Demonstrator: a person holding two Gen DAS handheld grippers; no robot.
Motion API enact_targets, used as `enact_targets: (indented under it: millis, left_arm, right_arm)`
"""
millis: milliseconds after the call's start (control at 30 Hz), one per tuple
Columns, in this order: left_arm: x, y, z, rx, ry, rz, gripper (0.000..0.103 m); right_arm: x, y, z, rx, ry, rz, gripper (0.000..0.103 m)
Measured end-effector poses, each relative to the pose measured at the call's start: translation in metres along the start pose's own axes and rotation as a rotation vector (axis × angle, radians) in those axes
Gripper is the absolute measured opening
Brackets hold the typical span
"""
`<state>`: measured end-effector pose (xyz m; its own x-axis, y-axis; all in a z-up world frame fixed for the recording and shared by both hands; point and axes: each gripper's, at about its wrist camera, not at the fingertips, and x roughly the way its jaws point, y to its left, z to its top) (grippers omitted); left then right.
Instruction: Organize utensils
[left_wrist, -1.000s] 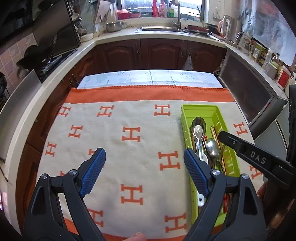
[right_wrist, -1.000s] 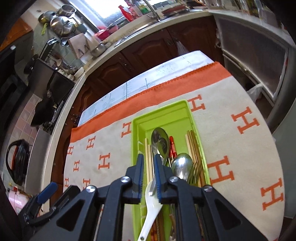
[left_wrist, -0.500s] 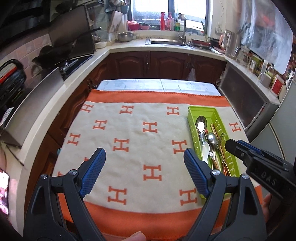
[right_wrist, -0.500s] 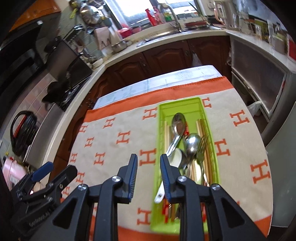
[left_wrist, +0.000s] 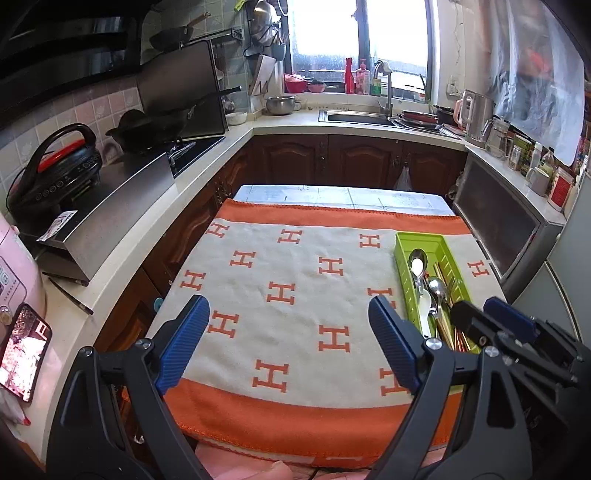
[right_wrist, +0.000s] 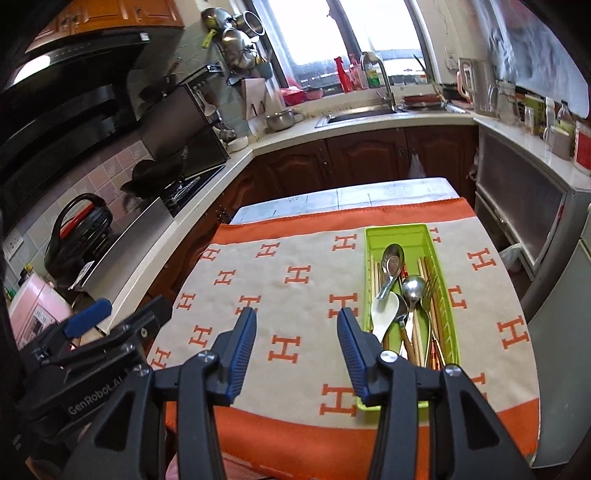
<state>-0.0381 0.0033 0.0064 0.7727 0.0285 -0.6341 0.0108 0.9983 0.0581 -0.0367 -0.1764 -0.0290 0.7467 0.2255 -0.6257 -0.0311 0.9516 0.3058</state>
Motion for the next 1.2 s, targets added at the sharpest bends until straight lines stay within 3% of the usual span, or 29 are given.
enact_targets:
  millis: [233,1200]
  left_arm:
    - [0.013,-0.003,-0.004,0.004,0.043,-0.041,0.087]
    - [0.026,0.002,-0.009,-0.013,0.059,-0.069,0.087]
  right_arm:
    - [-0.009,0.001,-0.004,0.010,-0.027,-0.012,0.046]
    - [-0.008,0.003,-0.008,0.006,-0.028,-0.026,0.046]
